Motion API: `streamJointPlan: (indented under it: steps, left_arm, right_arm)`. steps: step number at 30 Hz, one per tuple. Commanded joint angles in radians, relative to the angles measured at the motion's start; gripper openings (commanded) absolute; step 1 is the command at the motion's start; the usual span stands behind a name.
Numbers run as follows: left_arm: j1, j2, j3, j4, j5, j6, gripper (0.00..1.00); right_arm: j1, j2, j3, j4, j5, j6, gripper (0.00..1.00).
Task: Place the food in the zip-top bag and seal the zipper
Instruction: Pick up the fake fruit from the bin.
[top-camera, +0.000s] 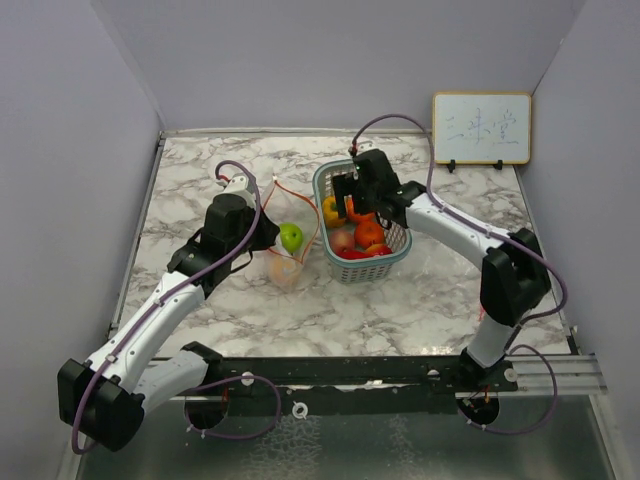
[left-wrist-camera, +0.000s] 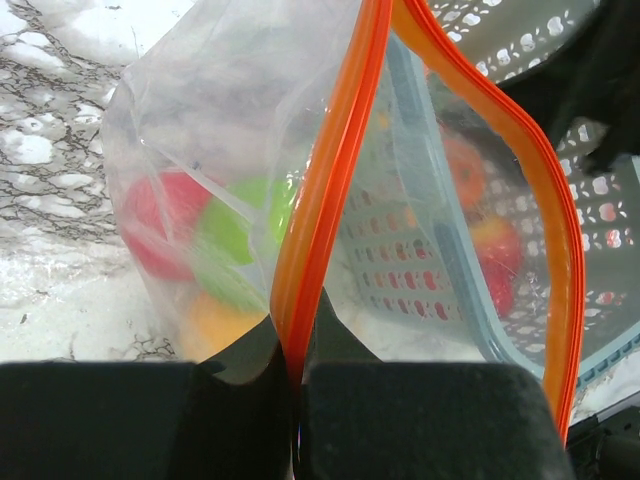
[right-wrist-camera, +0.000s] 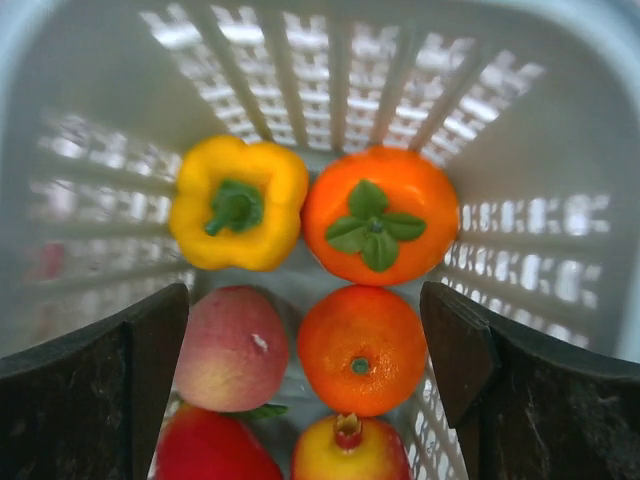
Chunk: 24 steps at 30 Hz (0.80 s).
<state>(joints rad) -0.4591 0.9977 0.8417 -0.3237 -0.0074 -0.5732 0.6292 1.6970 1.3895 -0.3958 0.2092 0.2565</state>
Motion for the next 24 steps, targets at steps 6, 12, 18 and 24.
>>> streamJointPlan:
  steps: [6, 12, 18, 24]
  left_arm:
    - [0.005, -0.014, -0.013, 0.003, 0.015, -0.002, 0.00]
    - [0.007, -0.018, -0.019, -0.003, 0.008, 0.004, 0.00]
    - [0.007, -0.016, -0.021, -0.005, 0.010, 0.003, 0.00]
    - [0.006, -0.010, -0.022, -0.005, 0.008, 0.003, 0.00]
  right_arm:
    - [0.006, 0.196, 0.029, 0.069, 0.107, -0.118, 1.00]
    - [0.006, 0.260, -0.051, 0.224, 0.165, -0.181, 1.00]
    - [0.006, 0.290, -0.107, 0.310, 0.231, -0.166, 0.90]
    - [0.006, 0.223, -0.145, 0.317, 0.267, -0.125, 0.52]
